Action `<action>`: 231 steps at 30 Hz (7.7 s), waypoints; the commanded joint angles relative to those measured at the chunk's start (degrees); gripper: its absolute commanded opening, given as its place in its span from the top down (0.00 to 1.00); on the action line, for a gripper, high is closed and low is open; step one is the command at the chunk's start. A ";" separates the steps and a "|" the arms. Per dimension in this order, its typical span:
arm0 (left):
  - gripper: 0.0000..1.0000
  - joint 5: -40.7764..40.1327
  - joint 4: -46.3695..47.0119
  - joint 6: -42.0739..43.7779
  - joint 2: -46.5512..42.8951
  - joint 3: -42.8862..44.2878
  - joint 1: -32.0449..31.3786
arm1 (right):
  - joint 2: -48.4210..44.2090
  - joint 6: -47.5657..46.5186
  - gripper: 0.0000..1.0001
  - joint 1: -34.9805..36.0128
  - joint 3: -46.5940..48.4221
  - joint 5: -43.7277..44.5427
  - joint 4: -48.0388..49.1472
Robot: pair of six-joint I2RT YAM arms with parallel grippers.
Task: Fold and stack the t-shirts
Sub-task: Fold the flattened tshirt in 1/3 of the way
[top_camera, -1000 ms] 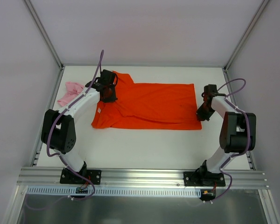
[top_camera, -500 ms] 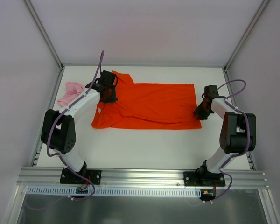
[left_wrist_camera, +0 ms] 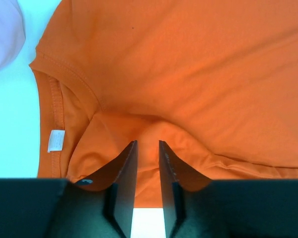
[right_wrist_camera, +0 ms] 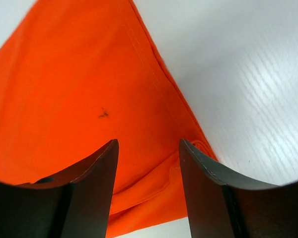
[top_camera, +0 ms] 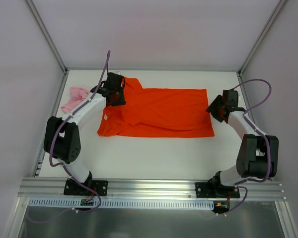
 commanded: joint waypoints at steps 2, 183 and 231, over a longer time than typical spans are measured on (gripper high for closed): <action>0.73 0.14 2.01 1.95 -0.88 2.20 0.45 | -2.76 -7.61 0.43 -0.64 5.19 1.51 -0.56; 0.73 2.34 -2.90 -4.46 -15.56 -17.32 0.89 | 20.10 -1.99 0.65 7.36 27.95 11.44 -20.52; 0.84 1.46 -1.16 0.28 3.60 -14.86 9.06 | -6.11 -11.84 0.60 8.59 0.44 5.91 -19.65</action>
